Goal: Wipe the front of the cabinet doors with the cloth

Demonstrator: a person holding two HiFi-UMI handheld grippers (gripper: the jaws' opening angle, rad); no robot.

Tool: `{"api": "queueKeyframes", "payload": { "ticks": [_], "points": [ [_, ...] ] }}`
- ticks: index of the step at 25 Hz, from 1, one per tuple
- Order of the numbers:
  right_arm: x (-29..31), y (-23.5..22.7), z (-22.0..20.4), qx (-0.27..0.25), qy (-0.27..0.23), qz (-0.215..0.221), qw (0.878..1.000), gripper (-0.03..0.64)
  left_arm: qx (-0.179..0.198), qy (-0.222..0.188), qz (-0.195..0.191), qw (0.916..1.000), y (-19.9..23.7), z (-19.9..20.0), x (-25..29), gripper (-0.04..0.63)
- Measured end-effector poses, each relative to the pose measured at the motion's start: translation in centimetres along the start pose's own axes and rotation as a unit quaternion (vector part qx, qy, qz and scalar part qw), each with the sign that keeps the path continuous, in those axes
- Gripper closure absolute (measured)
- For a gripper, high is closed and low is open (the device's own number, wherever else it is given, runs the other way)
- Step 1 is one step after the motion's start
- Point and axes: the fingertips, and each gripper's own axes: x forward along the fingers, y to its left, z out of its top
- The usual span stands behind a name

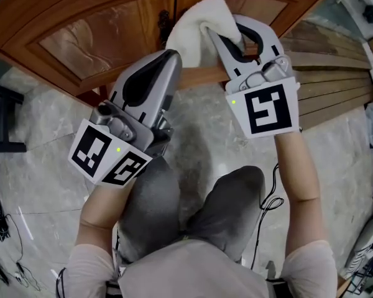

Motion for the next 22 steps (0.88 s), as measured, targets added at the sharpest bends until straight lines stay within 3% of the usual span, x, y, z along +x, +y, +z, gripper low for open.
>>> {"api": "queueKeyframes", "payload": {
  "ticks": [8, 22],
  "points": [
    [0.8, -1.1, -2.2, -0.021, 0.028, -0.017, 0.999, 0.546, -0.004, -0.008, -0.004, 1.0, 0.7, 0.3, -0.3, 0.577],
    [-0.8, -4.3, -6.0, -0.014, 0.071, -0.059, 0.996, 0.546, -0.014, -0.001, -0.014, 0.9998, 0.3, -1.1, 0.5, 0.578]
  ]
}}
